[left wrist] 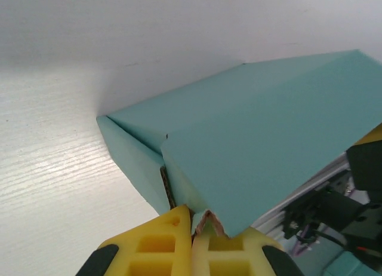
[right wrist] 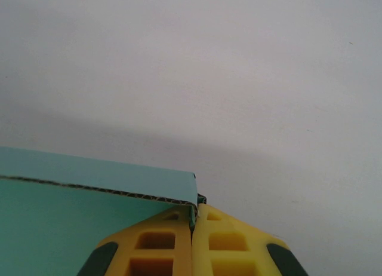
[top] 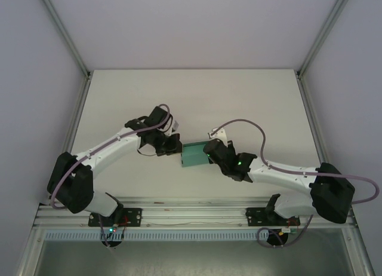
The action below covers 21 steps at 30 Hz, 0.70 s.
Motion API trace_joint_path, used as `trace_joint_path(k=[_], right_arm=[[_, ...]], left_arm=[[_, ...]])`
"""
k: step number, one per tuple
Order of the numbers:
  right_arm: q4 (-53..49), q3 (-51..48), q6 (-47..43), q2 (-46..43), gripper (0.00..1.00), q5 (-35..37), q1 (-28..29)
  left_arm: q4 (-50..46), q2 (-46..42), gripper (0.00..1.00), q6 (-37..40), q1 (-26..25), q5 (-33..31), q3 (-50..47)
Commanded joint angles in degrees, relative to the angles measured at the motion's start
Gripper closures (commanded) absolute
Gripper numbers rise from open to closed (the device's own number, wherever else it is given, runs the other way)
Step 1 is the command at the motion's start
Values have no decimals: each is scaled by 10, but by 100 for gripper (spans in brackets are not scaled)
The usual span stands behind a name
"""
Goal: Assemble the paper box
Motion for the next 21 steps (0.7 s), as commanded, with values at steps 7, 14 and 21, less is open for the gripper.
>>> trace_joint_path(k=[7,14,21], right_arm=[[-28,-49,14,-3,94,-72,11],[-26,-54,38,-96,63,-79,12],[-17,-37,44,-166,32,-101,-18]], left_arm=[[46,-6,100,-9,-39,-98,-91],[56,-10,100,-6,-44,-121,-103],[58,-4,100,2,-51,-125,-97]])
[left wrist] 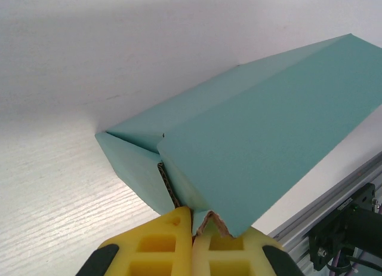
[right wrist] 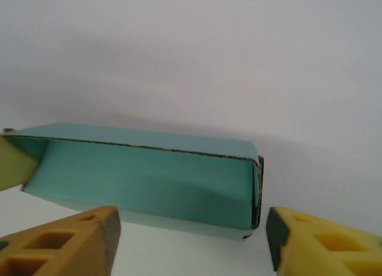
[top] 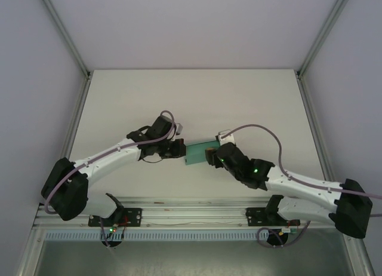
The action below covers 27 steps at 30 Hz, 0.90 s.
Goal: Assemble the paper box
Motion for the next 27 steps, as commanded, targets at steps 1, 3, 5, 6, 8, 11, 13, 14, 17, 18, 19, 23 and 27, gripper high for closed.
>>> trace_joint_path(k=[1,3,5,6,8,11,13,14,17,18,19,23,27], right_arm=[[-13,16,24,-20,32,-14,-28],[-17,24,48,-18,31,-20,-59],[-26,35,60,-7,32,-36,-92],[-29,39,63,2,34,-41,-102],[-31,46,65,21,39,-56,-117],[-26,50,76,47,41,-73,-132],[-25,46,84,61,43,-80,-144],[-20,42,86,67,44,-91,-150],[-13,25,101,73,50,-104,-157],[-13,19,107,72,51,-107,-159],[-14,12,114,71,52,-110,-159],[-14,-15,136,60,57,-126,-159],[-16,-30,154,62,60,-118,-158]], left_arm=[[-64,33,100,6,-5,-51,-28],[-65,35,100,8,-5,-51,-27],[-64,37,100,11,-5,-48,-23],[-62,38,100,14,-5,-46,-23],[-64,43,100,19,-5,-44,-19],[-72,50,100,30,-5,-42,-8],[-74,52,100,37,-5,-40,-4],[-75,53,100,40,-5,-39,-1],[-79,54,100,61,-5,-27,12],[-81,53,100,66,-5,-23,16],[-82,51,100,72,-5,-20,20],[-92,40,99,103,-5,-10,40],[-100,33,84,125,-4,-1,54]])
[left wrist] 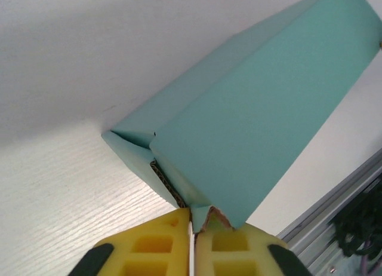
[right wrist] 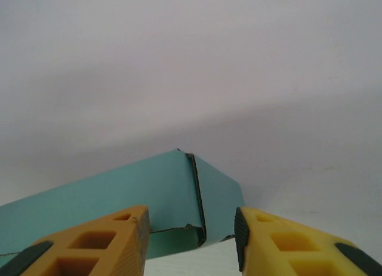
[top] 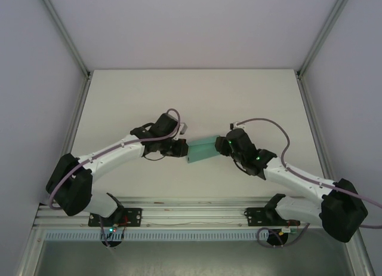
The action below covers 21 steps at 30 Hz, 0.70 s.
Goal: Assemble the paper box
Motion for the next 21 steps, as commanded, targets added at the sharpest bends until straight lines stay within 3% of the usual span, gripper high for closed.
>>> trace_joint_path(k=[1,5,10,12,16,21], right_arm=[[-47,-28,26,8,60,8,-4],[-56,-24,38,20,63,10,-4],[-72,-20,41,19,63,11,-4],[-70,-22,43,18,64,8,-4],[-67,-23,47,18,64,10,-4],[-68,-23,51,21,64,21,-5]], left_arm=[[-61,4,80,36,-2,2,17],[-74,-15,52,47,-2,20,33],[-73,-57,22,29,-1,-2,39],[-59,-61,16,9,4,-24,41],[-6,-39,18,-23,22,-26,31],[36,3,36,-30,35,7,10]])
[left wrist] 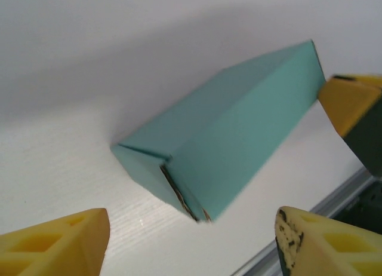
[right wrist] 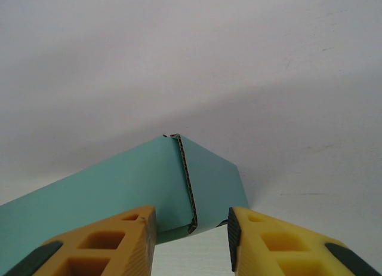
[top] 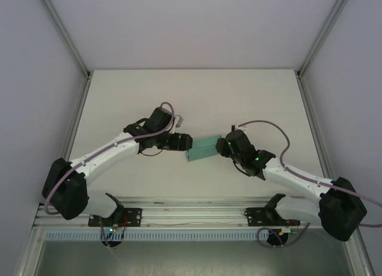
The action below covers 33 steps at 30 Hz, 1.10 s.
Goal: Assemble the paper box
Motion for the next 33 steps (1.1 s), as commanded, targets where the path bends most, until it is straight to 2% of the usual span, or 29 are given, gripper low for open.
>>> trace_joint_path(k=[1,4,7,9,11,16,21,25,27,29,32,33], right_arm=[[-66,-15,7,13,64,23,-4],[-62,-21,10,15,64,26,-5],[-61,-28,16,15,64,27,-7],[-57,-35,23,31,65,28,-11],[-53,-41,29,35,71,28,-14],[-36,-58,44,31,81,15,-15],[-13,-72,43,8,89,-6,-16],[-22,-50,18,-11,88,-22,-17],[-40,-28,3,-12,85,-21,-17],[-60,-2,-12,-11,83,-13,-21],[-97,37,-24,-7,73,-6,-26],[-111,49,-26,-6,68,-2,-26]], left_arm=[[37,25,38,-13,8,8,-19],[67,38,54,-26,28,24,-52],[113,39,62,-47,39,58,-96],[135,38,72,-50,39,59,-125],[157,40,83,-49,39,63,-149],[198,49,100,-57,39,64,-188],[205,55,100,-58,38,52,-192],[185,52,100,-45,39,44,-160],[173,50,90,-40,39,32,-138],[167,47,90,-33,39,18,-113],[163,43,69,-32,39,8,-76],[155,43,67,-22,39,4,-63]])
